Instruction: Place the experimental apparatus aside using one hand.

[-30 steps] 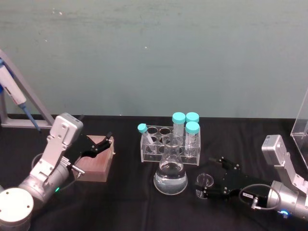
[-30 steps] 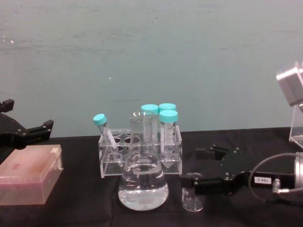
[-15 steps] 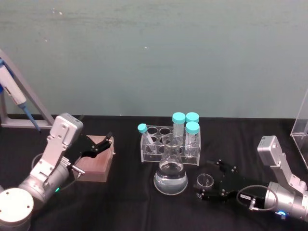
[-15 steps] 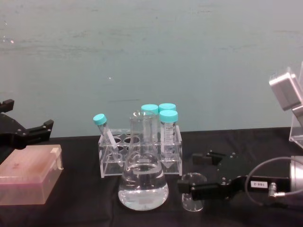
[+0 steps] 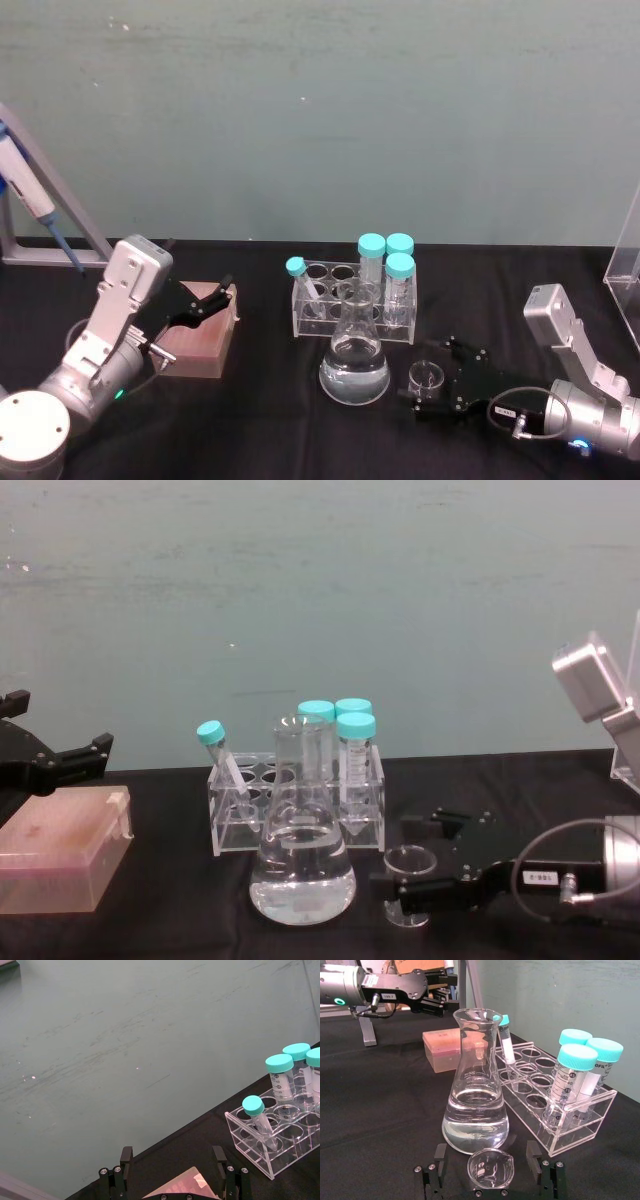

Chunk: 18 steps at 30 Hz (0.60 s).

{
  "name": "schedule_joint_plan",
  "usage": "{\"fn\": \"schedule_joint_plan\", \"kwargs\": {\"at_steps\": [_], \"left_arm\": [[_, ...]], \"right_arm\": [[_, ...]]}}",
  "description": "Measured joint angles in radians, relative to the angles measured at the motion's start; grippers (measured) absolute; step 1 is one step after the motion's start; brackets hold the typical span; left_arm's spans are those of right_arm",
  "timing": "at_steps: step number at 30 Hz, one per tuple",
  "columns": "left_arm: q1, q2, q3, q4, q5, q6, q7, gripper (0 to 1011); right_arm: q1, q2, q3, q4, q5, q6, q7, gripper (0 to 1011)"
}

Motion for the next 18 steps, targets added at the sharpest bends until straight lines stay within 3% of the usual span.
{"fn": "schedule_joint_plan", "kwargs": {"at_steps": [18], "left_arm": [[0.000, 0.000, 0.000, 0.000, 0.000, 0.000, 0.000, 1000]], "right_arm": [[0.026, -0.023, -0.012, 0.053, -0.017, 0.002, -0.008, 1003]]}}
